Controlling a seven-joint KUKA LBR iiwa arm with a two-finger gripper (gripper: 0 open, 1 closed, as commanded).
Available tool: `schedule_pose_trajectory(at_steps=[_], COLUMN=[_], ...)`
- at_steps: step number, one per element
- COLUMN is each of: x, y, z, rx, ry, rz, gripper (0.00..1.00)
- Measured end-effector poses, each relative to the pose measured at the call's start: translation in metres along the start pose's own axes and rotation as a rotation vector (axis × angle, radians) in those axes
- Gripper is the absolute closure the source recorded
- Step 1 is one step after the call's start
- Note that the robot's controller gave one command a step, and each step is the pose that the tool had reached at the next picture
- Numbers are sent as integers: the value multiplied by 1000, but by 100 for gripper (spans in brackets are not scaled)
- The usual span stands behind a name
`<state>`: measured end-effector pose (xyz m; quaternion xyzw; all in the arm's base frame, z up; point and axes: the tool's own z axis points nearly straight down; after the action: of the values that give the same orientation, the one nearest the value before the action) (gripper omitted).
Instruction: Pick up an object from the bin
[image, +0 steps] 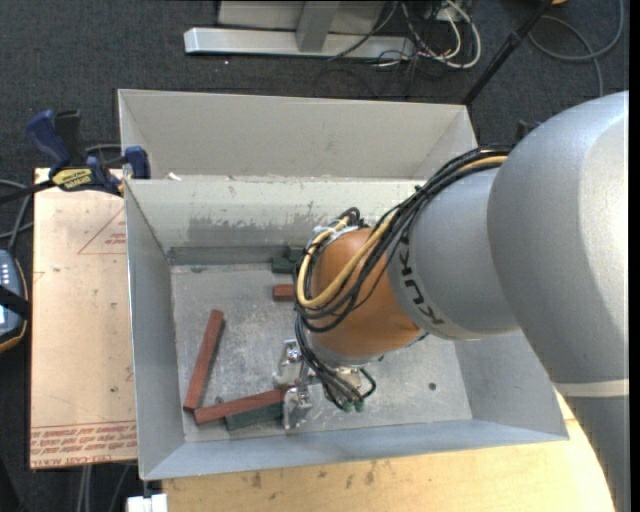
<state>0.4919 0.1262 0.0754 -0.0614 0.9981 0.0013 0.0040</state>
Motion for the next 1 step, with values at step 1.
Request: schedule_pose_trajectory(at_steps=[1], x=[0], y=[0], z=[0], rx=[0], ry=[0], rz=[0], gripper=[100])
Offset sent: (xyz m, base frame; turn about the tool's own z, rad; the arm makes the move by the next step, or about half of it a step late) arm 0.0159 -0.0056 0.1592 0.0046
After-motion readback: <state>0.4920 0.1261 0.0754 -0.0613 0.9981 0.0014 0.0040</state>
